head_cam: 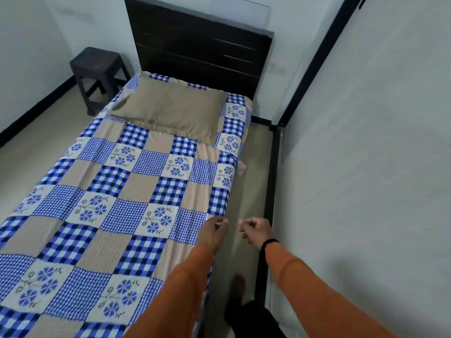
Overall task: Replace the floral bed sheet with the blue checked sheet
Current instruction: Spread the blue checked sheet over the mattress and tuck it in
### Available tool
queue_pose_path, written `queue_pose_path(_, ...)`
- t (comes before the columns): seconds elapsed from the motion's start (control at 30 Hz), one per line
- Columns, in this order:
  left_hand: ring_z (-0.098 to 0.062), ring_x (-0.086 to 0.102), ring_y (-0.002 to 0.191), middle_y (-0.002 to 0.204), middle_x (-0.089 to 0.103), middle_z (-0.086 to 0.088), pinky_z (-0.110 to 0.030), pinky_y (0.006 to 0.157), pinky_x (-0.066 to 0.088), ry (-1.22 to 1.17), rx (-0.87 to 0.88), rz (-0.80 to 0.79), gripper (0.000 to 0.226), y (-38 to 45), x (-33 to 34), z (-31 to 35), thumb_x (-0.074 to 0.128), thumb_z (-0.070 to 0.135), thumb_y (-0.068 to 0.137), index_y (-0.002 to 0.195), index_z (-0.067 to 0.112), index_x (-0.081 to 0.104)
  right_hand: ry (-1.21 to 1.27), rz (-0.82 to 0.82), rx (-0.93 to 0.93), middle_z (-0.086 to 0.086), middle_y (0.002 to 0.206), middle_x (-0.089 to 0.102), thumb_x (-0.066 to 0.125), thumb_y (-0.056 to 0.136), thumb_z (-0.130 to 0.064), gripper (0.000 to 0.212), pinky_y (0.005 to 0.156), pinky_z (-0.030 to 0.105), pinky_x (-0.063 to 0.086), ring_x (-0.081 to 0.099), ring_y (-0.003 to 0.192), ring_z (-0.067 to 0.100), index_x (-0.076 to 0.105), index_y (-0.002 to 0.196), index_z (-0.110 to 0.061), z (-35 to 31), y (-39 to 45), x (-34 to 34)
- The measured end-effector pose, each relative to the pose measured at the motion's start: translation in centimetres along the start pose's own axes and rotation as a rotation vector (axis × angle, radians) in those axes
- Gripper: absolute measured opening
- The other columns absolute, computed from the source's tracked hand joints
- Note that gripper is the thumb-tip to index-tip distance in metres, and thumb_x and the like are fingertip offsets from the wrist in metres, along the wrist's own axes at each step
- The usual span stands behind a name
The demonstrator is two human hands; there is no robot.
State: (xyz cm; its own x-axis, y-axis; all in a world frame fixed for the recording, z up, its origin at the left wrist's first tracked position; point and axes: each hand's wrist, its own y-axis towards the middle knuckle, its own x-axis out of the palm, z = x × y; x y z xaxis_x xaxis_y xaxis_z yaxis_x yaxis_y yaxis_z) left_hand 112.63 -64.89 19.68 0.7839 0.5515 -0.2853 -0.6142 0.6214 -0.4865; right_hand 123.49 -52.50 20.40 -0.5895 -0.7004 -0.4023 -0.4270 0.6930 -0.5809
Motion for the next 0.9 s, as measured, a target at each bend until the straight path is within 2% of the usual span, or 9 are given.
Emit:
queue_pose_path(0.13, -0.019, 0.072, 0.087, 0.092, 0.076, -0.002, -0.038, 0.086, 0.059, -0.015, -0.02, 0.04, 0.032, 10.6, 1.8, 4.5, 0.057, 0.043, 0.096, 0.112, 0.019, 0.071, -0.022, 0.004, -0.03, 0.004, 0.079, 0.074, 0.068, 0.096, -0.028, 0.02, 0.052, 0.02, 0.05, 0.063, 0.062, 0.013, 0.07, 0.087, -0.011, -5.3, 11.0, -3.6)
queue_pose_path(0.23, -0.018, 0.072, 0.084, 0.089, 0.076, -0.003, -0.034, 0.083, 0.058, -0.084, -0.079, 0.08, 0.023, 19.1, 2.6, 7.7, 0.06, 0.036, 0.097, 0.109, 0.019, 0.071, -0.049, -0.023, -0.033, 0.002, 0.081, 0.074, 0.068, 0.096, -0.028, 0.018, 0.049, 0.016, 0.049, 0.064, 0.064, 0.013, 0.069, 0.089, -0.011, -9.5, 19.3, -6.1)
queue_pose_path(0.3, -0.017, 0.074, 0.081, 0.088, 0.076, -0.001, -0.04, 0.083, 0.061, -0.138, -0.11, 0.106, 0.025, 24.0, 2.8, 10.1, 0.061, 0.044, 0.095, 0.106, 0.023, 0.069, -0.106, -0.074, -0.046, 0.005, 0.086, 0.076, 0.069, 0.096, -0.028, 0.017, 0.051, 0.017, 0.051, 0.066, 0.067, 0.014, 0.07, 0.091, -0.012, -12.9, 24.2, -7.6)
queue_pose_path(0.33, -0.017, 0.074, 0.081, 0.089, 0.076, -0.001, -0.04, 0.08, 0.062, -0.163, -0.115, 0.11, 0.026, 26.1, 2.6, 11.5, 0.06, 0.044, 0.096, 0.108, 0.022, 0.068, -0.134, -0.097, -0.055, 0.006, 0.088, 0.076, 0.069, 0.095, -0.027, 0.016, 0.053, 0.018, 0.051, 0.066, 0.068, 0.014, 0.07, 0.091, -0.011, -14.8, 26.6, -8.1)
queue_pose_path(0.43, -0.018, 0.073, 0.079, 0.09, 0.076, -0.004, -0.027, 0.064, 0.055, -0.248, -0.153, 0.188, 0.019, 31.5, 1.3, 15.5, 0.056, 0.035, 0.102, 0.111, 0.02, 0.064, -0.222, -0.153, -0.093, 0.007, 0.087, 0.076, 0.069, 0.096, -0.024, 0.016, 0.055, 0.019, 0.05, 0.065, 0.067, 0.013, 0.071, 0.093, -0.008, -20.4, 33.5, -8.8)
queue_pose_path(0.5, -0.02, 0.073, 0.077, 0.088, 0.076, -0.004, -0.027, 0.06, 0.052, -0.292, -0.171, 0.254, 0.018, 35.0, 0.0, 17.3, 0.055, 0.033, 0.103, 0.109, 0.02, 0.065, -0.274, -0.186, -0.119, 0.008, 0.085, 0.075, 0.07, 0.095, -0.026, 0.022, 0.061, 0.025, 0.056, 0.066, 0.069, 0.016, 0.07, 0.094, -0.003, -24.0, 37.8, -8.5)
queue_pose_path(0.63, -0.027, 0.073, 0.077, 0.084, 0.075, -0.008, -0.04, 0.073, 0.06, -0.415, -0.265, 0.384, 0.022, 44.4, -2.7, 17.9, 0.057, 0.03, 0.101, 0.109, 0.012, 0.066, -0.368, -0.274, -0.187, 0.013, 0.087, 0.075, 0.069, 0.094, -0.032, 0.029, 0.079, 0.042, 0.062, 0.072, 0.078, 0.025, 0.07, 0.092, -0.004, -31.2, 47.5, -7.2)
queue_pose_path(0.77, -0.022, 0.073, 0.074, 0.09, 0.076, -0.01, -0.042, 0.078, 0.06, -0.481, -0.41, 0.434, 0.036, 54.1, -4.6, 16.0, 0.057, 0.043, 0.093, 0.111, 0.014, 0.066, -0.392, -0.283, -0.208, 0.007, 0.082, 0.075, 0.069, 0.095, -0.028, 0.02, 0.079, 0.047, 0.062, 0.072, 0.077, 0.024, 0.071, 0.084, -0.011, -37.9, 55.5, -5.9)
queue_pose_path(0.9, -0.03, 0.069, 0.098, 0.112, 0.071, -0.016, -0.044, 0.093, 0.055, -0.528, -0.55, 0.55, 0.035, 58.0, -7.4, 18.1, 0.059, 0.033, 0.099, 0.126, 0.011, 0.061, -0.529, -0.352, -0.263, 0.006, 0.079, 0.074, 0.07, 0.093, -0.034, 0.024, 0.08, 0.046, 0.061, 0.072, 0.079, 0.023, 0.071, 0.084, -0.011, -43.0, 62.5, -4.0)
